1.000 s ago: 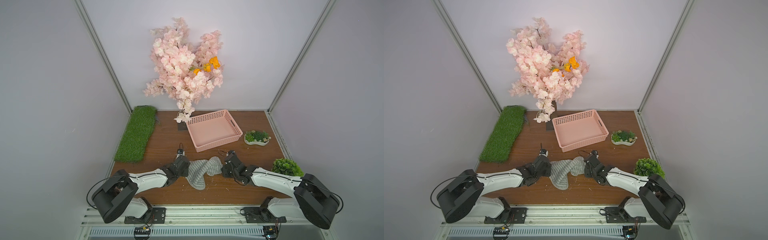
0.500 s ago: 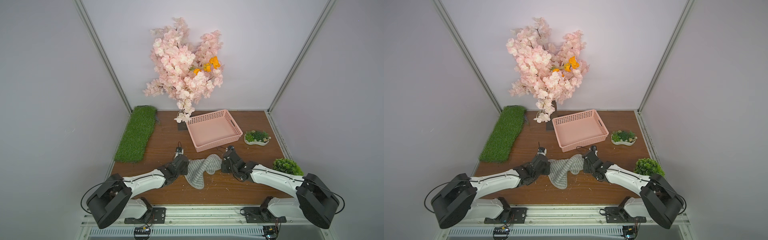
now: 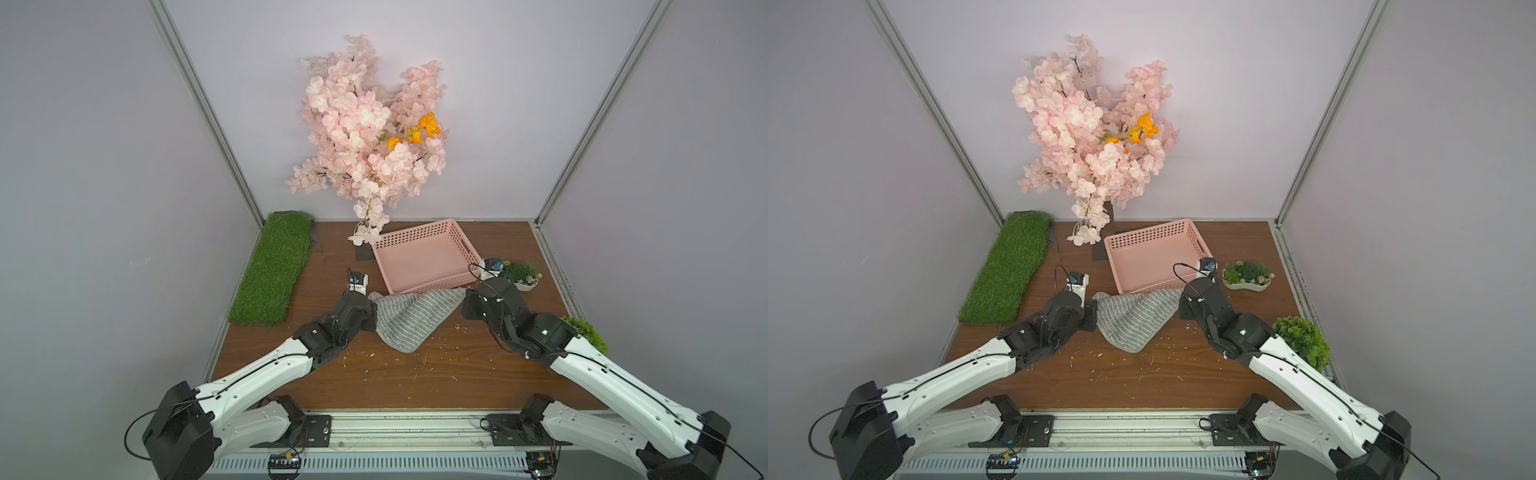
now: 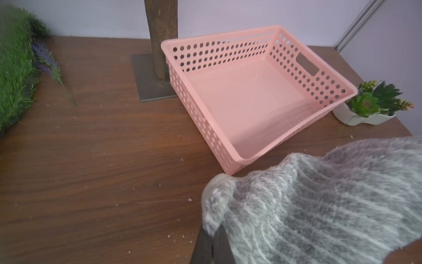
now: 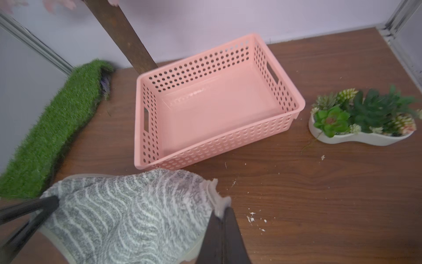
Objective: Fold the square dishcloth
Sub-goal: Flatten out the cleaning item at the center of the board.
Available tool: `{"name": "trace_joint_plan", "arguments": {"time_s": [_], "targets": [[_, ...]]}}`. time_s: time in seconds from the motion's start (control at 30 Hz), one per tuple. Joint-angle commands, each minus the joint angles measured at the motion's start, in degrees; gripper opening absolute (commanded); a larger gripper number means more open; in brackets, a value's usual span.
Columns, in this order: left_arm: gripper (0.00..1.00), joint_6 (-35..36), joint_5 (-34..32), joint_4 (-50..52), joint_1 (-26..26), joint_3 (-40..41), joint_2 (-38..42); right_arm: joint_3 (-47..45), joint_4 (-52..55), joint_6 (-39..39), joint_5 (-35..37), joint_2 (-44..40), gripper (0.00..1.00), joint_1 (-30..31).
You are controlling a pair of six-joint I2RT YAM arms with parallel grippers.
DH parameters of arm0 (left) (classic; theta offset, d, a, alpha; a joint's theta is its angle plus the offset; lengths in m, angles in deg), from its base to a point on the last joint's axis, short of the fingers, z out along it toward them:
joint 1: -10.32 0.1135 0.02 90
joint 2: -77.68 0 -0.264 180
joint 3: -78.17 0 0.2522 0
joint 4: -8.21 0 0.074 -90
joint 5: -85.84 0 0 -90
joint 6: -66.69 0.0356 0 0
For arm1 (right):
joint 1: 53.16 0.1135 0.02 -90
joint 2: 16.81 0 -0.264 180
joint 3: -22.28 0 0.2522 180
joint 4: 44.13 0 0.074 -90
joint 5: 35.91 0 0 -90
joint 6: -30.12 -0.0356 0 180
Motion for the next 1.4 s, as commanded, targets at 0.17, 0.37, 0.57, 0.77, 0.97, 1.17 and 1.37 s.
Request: {"name": "trace_joint_plan", "arguments": {"time_s": [0.17,0.37,0.57,0.77,0.97,1.17,1.37], "targets": [[0.01,-1.2,8.8,10.1,0.5,-3.1,3.3,6.0,16.2,-1.1,4.1,0.3,0.00,-0.4],[0.01,-6.8,15.4,9.8,0.3,5.5,-0.1,-0.4,20.1,-3.3,3.5,3.6,0.00,-1.8],[0.28,-7.9,16.5,3.2,0.4,10.0,-4.9,-1.6,17.7,-3.7,8.0,10.5,0.00,-3.1],[0.56,-8.2,18.3,-1.6,0.4,9.0,-7.9,-1.2,14.8,-4.5,13.0,14.3,0.00,-4.7],[0.59,-3.5,19.3,-10.1,0.4,6.6,-9.8,-1.3,10.2,-1.5,11.2,13.1,0.00,-6.4],[0.61,1.0,19.6,-21.8,0.1,5.3,-17.0,-3.3,5.6,-1.3,10.5,12.4,0.00,-7.2],[0.63,5.1,19.7,-25.2,-1.8,0.8,-26.6,-3.8,3.1,-1.7,11.3,12.1,0.00,-7.9]]}}
